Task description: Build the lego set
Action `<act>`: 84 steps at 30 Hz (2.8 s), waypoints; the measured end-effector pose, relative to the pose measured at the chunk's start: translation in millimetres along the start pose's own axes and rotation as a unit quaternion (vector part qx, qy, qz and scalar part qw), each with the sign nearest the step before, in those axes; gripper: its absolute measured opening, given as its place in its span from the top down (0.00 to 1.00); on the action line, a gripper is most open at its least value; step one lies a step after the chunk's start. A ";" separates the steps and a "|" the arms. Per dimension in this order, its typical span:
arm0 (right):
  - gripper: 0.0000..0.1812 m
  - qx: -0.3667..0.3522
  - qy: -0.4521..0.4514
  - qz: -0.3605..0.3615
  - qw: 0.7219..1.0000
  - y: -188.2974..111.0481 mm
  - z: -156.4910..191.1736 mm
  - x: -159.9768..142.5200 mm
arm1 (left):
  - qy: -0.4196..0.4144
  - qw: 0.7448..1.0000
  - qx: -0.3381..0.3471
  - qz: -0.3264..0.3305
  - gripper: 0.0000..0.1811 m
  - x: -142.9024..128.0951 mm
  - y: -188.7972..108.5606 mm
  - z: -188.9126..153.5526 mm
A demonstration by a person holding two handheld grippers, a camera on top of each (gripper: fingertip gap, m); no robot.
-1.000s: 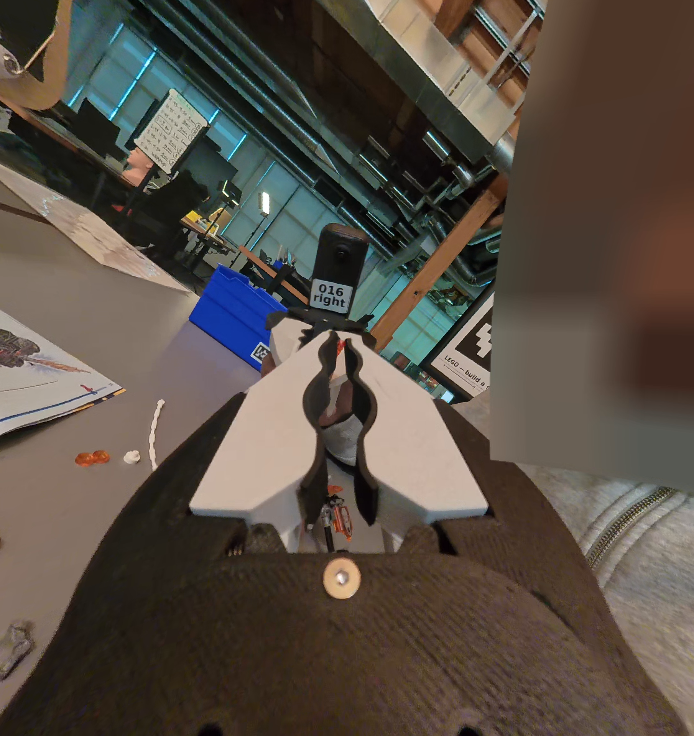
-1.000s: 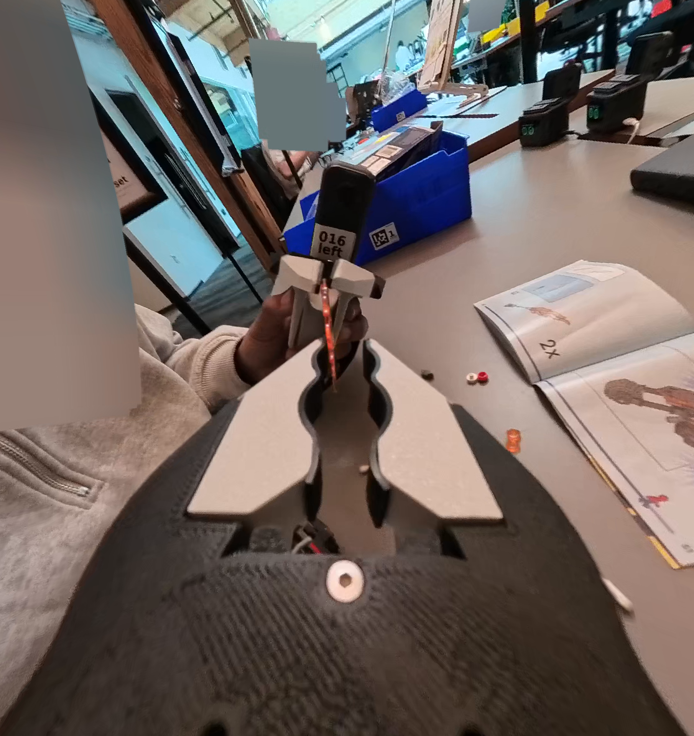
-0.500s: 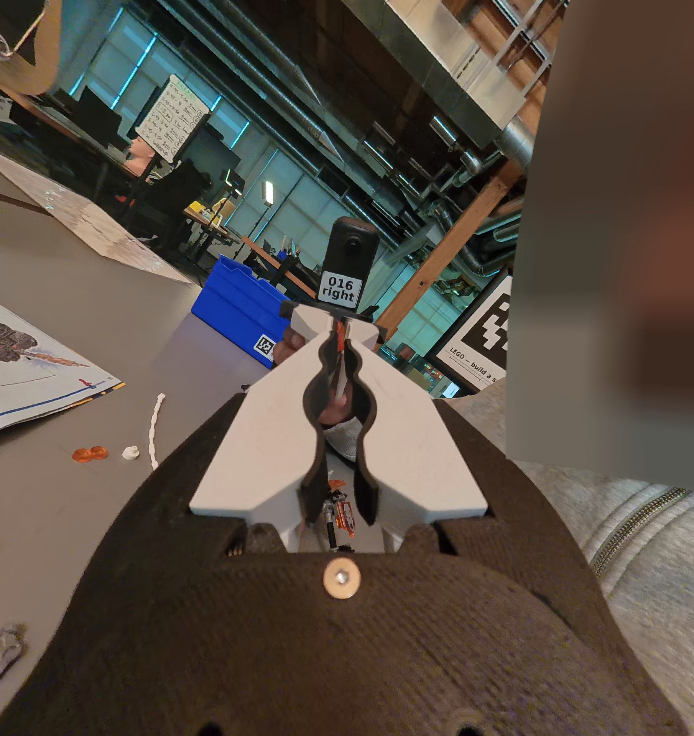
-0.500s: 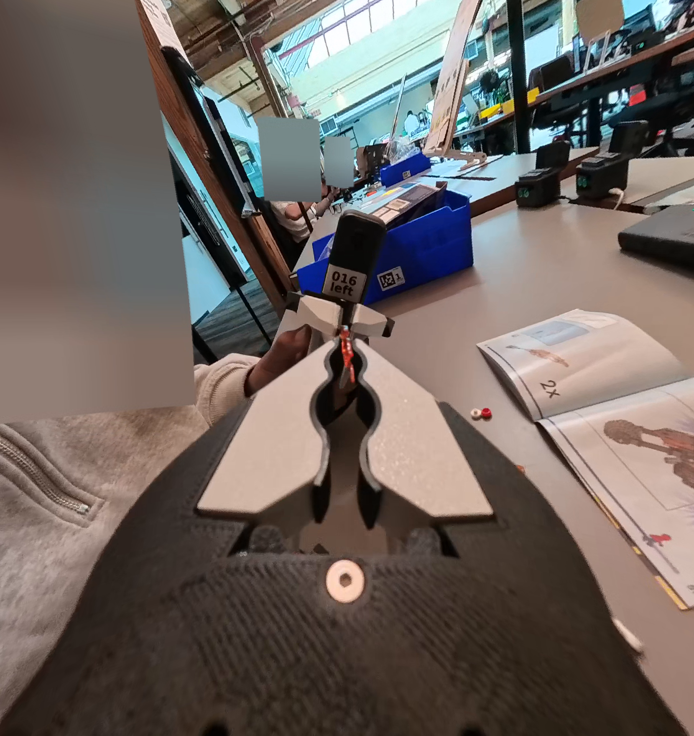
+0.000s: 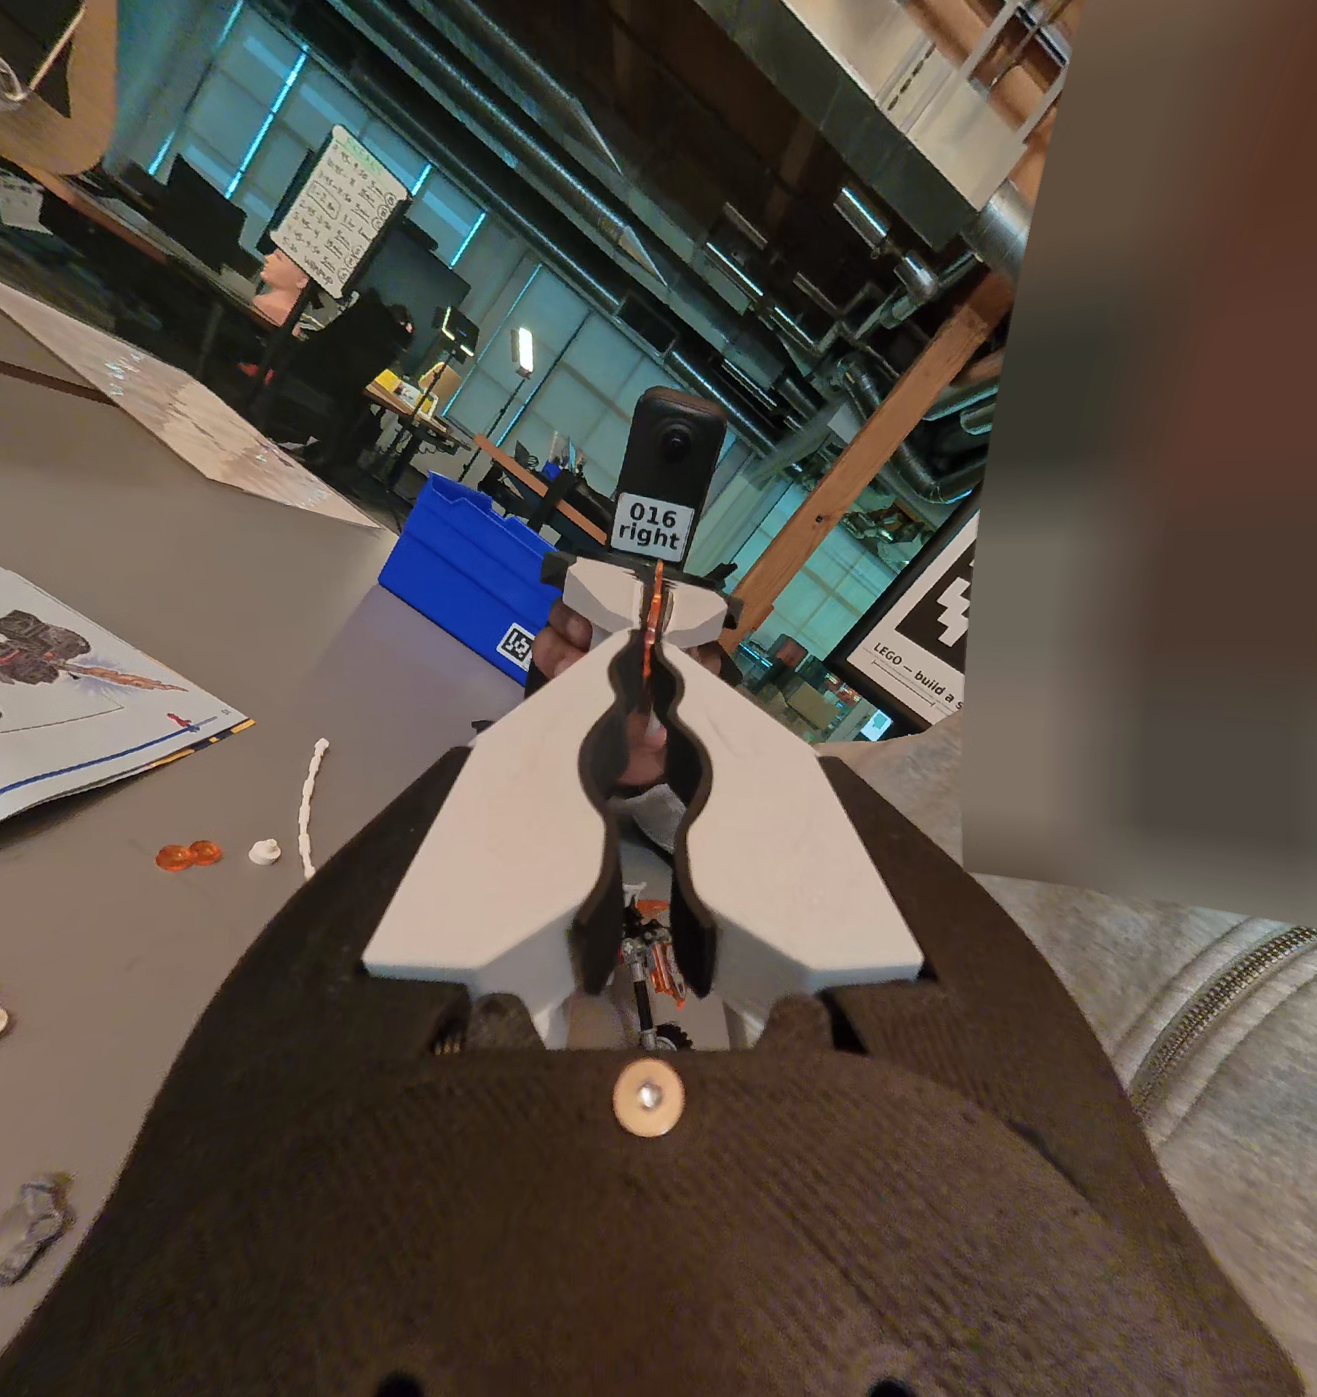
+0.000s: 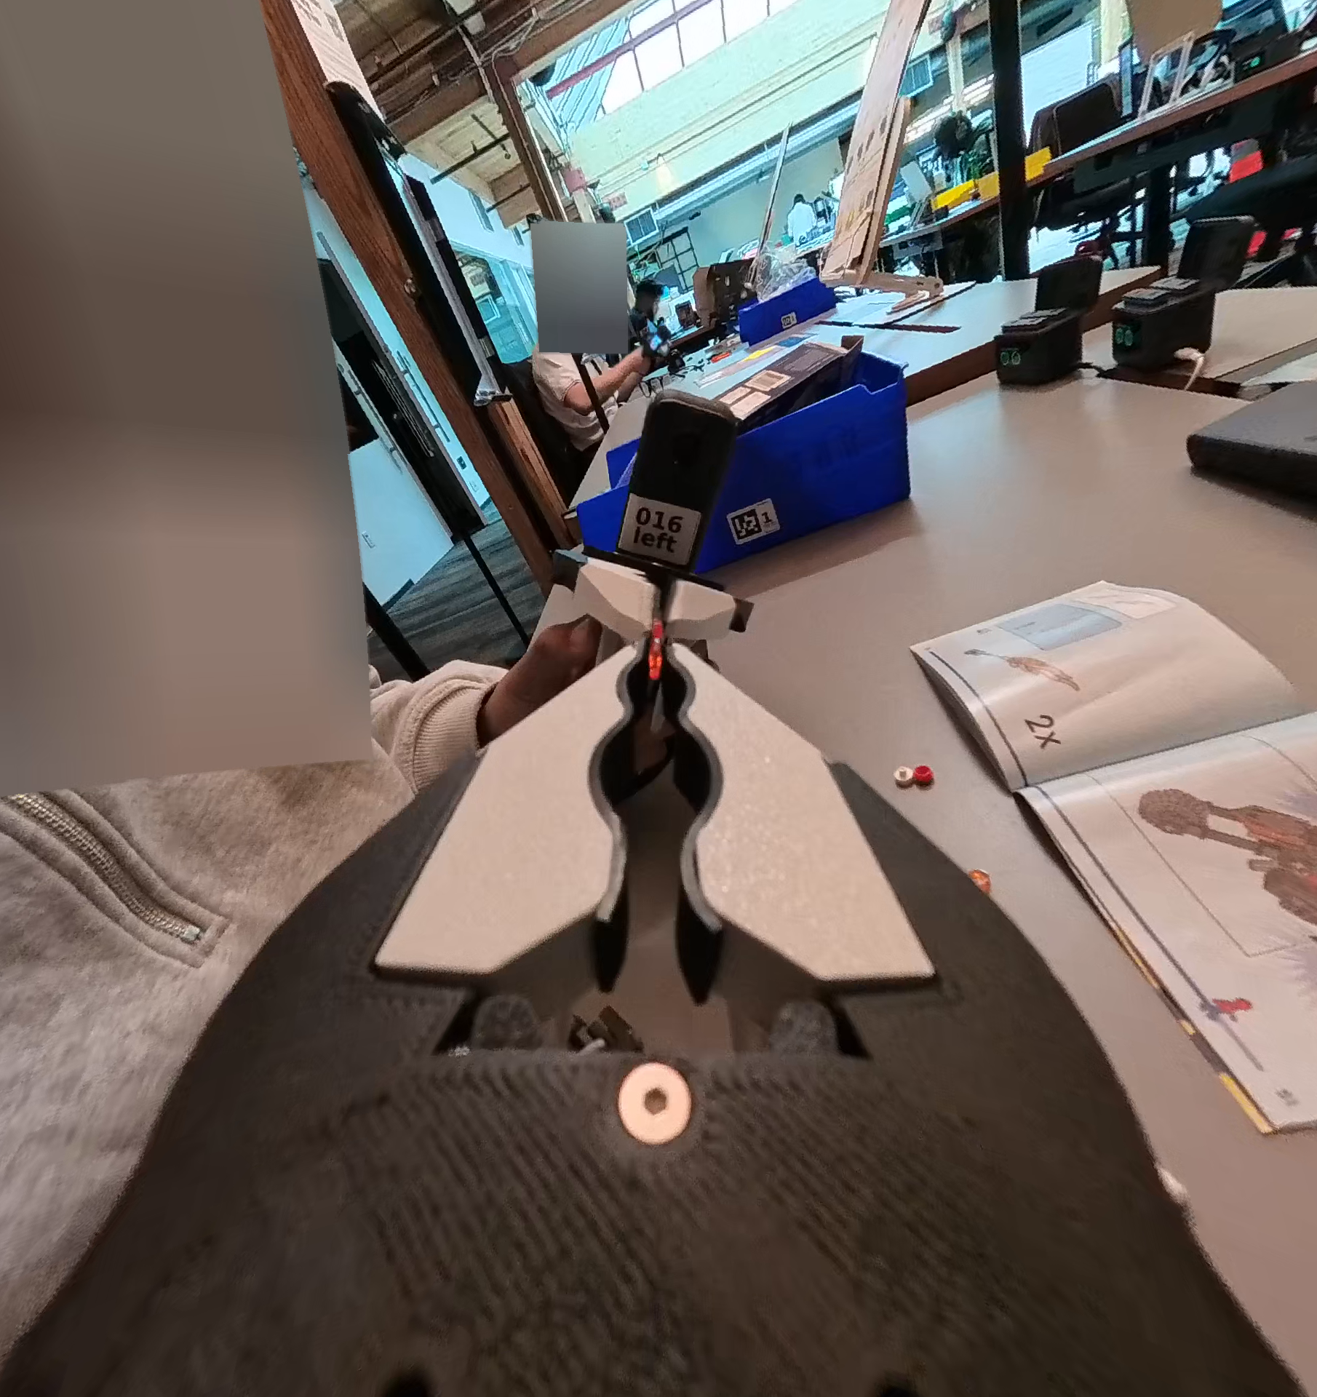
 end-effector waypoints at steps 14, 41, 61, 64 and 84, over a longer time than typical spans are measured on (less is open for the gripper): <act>1.00 0.003 0.000 0.003 1.000 1.9 -1.4 -3.1 | -0.012 1.000 -0.001 0.022 0.99 -3.3 3.2 0.8; 1.00 -0.027 -0.046 0.064 0.997 -12.2 -2.0 -2.6 | 0.045 0.994 0.067 0.070 0.97 -7.4 3.7 5.2; 1.00 -0.113 -0.076 -0.001 0.991 -59.8 11.1 24.5 | 0.270 0.855 0.150 0.417 0.79 -45.0 67.6 39.0; 1.00 -0.114 -0.075 -0.006 0.991 -61.8 11.4 24.8 | 0.272 0.843 0.152 0.439 0.79 -51.1 69.2 40.3; 1.00 -0.115 -0.071 -0.013 0.991 -63.6 9.7 24.8 | 0.321 0.830 0.150 0.430 0.97 -65.3 56.1 27.4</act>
Point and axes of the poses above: each gripper's, where its closed fingertips meet, y out along the fingers, x out of its top, z = x × y across the jaws, the point moved 8 cm from there along -y, back along the fingers, and after that the axes turned 14 degrees about x, right-handed, at the moved point
